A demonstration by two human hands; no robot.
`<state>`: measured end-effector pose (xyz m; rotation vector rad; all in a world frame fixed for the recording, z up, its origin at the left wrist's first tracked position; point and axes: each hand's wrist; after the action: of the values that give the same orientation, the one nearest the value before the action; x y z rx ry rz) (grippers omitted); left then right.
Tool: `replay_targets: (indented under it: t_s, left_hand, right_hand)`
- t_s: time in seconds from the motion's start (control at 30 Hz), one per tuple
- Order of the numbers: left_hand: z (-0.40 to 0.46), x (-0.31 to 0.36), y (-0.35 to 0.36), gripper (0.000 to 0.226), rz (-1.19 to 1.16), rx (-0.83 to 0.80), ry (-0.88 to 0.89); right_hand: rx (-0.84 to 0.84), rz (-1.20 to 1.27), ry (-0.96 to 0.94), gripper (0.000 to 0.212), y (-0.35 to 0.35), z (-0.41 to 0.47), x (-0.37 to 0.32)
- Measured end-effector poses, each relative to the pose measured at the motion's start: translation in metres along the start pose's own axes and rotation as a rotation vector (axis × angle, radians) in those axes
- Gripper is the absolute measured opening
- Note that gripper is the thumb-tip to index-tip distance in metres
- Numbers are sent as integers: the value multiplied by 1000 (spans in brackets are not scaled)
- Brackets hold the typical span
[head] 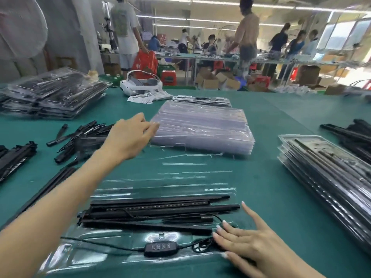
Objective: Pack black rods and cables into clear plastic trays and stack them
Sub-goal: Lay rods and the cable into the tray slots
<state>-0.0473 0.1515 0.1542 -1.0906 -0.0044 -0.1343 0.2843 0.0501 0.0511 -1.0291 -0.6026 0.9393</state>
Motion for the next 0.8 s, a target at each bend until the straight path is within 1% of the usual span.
replay_targets:
  t_s: [0.03,0.07,0.13,0.2,0.23,0.27,0.3,0.37,0.4,0.47,0.5,0.6,0.67,0.8]
  left_hand:
    - [-6,9,-15,50,-2,15,17]
    - [-14,18,-29,54,-4,-27,16]
    - [-35,34,-49,57,33,-241,48]
    - [-55,43,-54,46,126,-417,193]
    - [-64,47,-51,36,149,-458,265]
    - [-73,49,-45,28,147,-480,320]
    - [-81,51,-35,27,133,-502,355]
    - [-98,51,-15,40,116,-555,413]
    - [-107,48,-4,44,112,-546,441]
    - [-125,40,18,47,106,-426,504]
    - [-131,37,26,47,75,-402,517]
    - [-142,35,41,47,-96,-502,507]
    - [-141,35,44,53,-119,-528,499]
    - [-141,38,41,57,-128,-583,460]
  right_hand:
    - [-11,13,19,48,-1,0,0]
    - [-20,25,34,47,-1,0,0]
    - [-27,43,52,47,-1,-1,-1]
    - [-41,58,75,46,-2,-2,-4]
    - [-50,62,86,46,-3,-3,-5]
    - [-59,59,95,47,-5,-3,-7]
    - [-68,56,104,48,-6,-3,-8]
    - [-82,78,123,47,-8,-4,-10]
    - [-83,105,133,44,-8,-5,-10]
    - [-95,126,146,38,-6,-7,-9]
    - [-110,111,147,39,-5,-8,-9]
    - [-143,84,149,42,0,-16,-11]
    - [-142,59,148,45,1,-22,-12]
    - [-121,-166,55,48,-10,-33,-3]
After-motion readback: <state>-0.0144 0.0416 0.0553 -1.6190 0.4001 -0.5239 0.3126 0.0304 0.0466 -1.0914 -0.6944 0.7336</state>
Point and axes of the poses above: each hand's wrist, its own z-axis towards the middle knuckle, its own y-axis out of the palm, x = y × z, and after that the axes turned 5 degrees about z, right-handed
